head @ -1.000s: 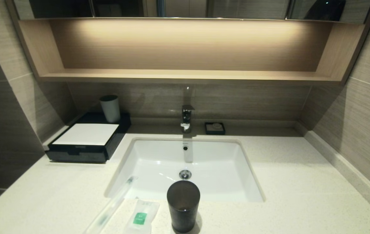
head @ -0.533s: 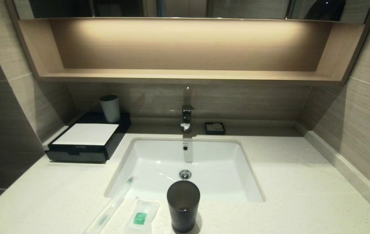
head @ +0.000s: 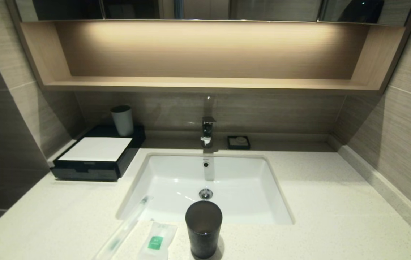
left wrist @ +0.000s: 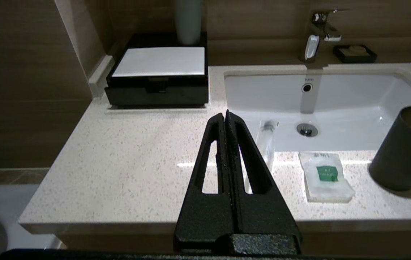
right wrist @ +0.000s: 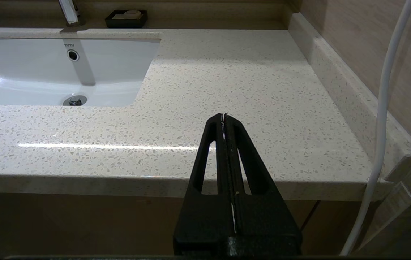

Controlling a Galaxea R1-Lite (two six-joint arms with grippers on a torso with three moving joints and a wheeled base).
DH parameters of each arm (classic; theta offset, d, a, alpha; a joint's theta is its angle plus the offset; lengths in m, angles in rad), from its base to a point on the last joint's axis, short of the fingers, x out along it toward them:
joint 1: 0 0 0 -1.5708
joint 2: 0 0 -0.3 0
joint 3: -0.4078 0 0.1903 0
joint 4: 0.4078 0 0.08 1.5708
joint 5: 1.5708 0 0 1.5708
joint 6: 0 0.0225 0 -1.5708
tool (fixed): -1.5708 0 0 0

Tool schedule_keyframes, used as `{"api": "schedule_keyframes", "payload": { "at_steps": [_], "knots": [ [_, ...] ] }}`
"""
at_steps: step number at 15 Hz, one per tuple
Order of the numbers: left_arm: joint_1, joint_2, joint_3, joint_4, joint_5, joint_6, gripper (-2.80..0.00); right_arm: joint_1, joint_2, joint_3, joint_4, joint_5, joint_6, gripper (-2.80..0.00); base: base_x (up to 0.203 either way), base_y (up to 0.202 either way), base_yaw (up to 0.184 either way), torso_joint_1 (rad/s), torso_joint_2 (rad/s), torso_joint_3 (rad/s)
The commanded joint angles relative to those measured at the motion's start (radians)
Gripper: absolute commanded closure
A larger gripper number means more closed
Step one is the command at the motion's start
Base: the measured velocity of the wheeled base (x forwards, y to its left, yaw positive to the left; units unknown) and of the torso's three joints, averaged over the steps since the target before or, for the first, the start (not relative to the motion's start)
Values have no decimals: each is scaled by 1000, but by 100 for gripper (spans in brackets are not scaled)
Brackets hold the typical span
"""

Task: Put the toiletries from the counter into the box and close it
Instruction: Open the drawer

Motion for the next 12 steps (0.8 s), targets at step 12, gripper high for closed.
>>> {"api": "schedule_keyframes", "payload": {
  "at_steps": [12],
  "knots": [
    [2, 764, -167, -250, 37, -12, 0, 0, 0, 2, 0, 0, 0, 0, 0, 0, 0, 0, 0, 0]
  ]
}}
